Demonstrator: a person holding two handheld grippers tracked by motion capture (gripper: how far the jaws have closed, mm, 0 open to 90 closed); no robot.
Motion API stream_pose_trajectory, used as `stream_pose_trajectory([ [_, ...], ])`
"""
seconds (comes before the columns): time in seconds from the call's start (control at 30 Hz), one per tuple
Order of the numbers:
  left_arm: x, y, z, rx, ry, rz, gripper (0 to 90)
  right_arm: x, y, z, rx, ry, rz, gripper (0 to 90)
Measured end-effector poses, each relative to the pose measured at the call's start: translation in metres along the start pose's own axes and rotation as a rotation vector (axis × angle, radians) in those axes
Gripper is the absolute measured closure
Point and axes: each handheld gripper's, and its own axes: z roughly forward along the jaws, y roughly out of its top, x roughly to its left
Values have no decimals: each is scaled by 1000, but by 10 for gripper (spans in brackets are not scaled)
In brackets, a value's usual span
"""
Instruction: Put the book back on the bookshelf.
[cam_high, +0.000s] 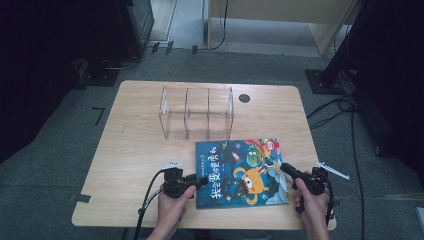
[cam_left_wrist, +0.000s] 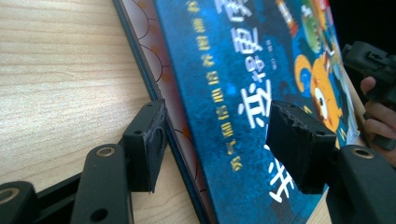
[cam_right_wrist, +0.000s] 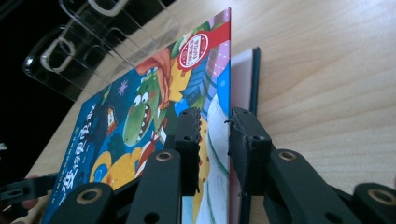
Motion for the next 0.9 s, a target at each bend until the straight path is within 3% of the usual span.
stream_pose_trajectory([
  [0.13,-2,-1,0,-2,7,8,383,1,0,-2,-10,6,-25,743],
  [0.3,-3,-1,-1,-2,15,23,379,-1,-1,0,1,5,-20,743],
  [0.37,-5,0,-3,-14,-20,20,409,-2,-2,0,6,7,-15,743],
  [0.47,-10,1,-5,-16,-10,40,384,-2,-2,-1,-4,17,-11,745],
  [0.63,-8,2,-6,-22,-45,34,395,0,-1,-2,-20,27,-21,750],
  [0.77,-2,3,-6,-17,-64,3,482,3,-2,-1,-25,9,-50,768],
  [0.9,1,3,-8,-10,-74,-12,675,7,-3,1,-53,-43,-72,791],
])
